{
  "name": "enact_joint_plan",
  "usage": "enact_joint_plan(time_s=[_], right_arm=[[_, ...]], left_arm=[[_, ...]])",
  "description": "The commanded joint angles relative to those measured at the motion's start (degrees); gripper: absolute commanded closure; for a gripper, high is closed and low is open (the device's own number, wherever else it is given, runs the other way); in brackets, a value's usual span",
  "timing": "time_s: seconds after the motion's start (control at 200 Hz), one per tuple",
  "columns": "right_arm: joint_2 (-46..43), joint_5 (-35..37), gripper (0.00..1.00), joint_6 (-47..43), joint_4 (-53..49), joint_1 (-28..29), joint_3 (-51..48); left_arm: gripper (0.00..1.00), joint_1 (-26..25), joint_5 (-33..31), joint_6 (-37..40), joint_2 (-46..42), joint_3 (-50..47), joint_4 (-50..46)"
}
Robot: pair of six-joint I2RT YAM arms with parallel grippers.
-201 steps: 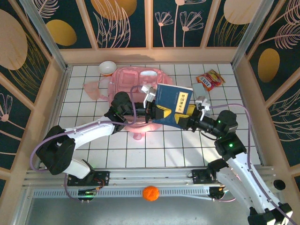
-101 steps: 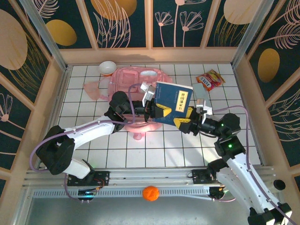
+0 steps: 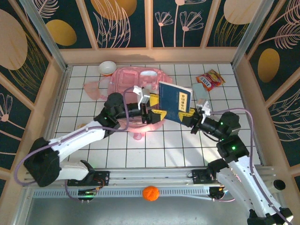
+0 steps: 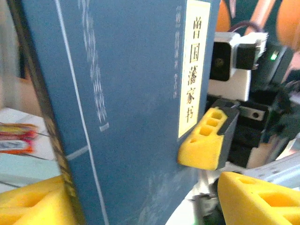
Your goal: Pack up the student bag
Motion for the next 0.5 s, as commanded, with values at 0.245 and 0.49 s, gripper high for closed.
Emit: enact_joint_plan(time_s=[0.245, 0.49], right_arm=[[8.33, 12.71, 1.0, -36.69, -26.07, 1.28, 9.38], [13.06, 20.36, 1.0, -47.63, -29.77, 7.57, 12.39]], left_arm=[[0.22, 0.11, -16.23, 42.58, -10.82, -0.03, -34.28], [0.21, 0.14, -16.54, 49.49, -11.97, -2.09, -37.0]])
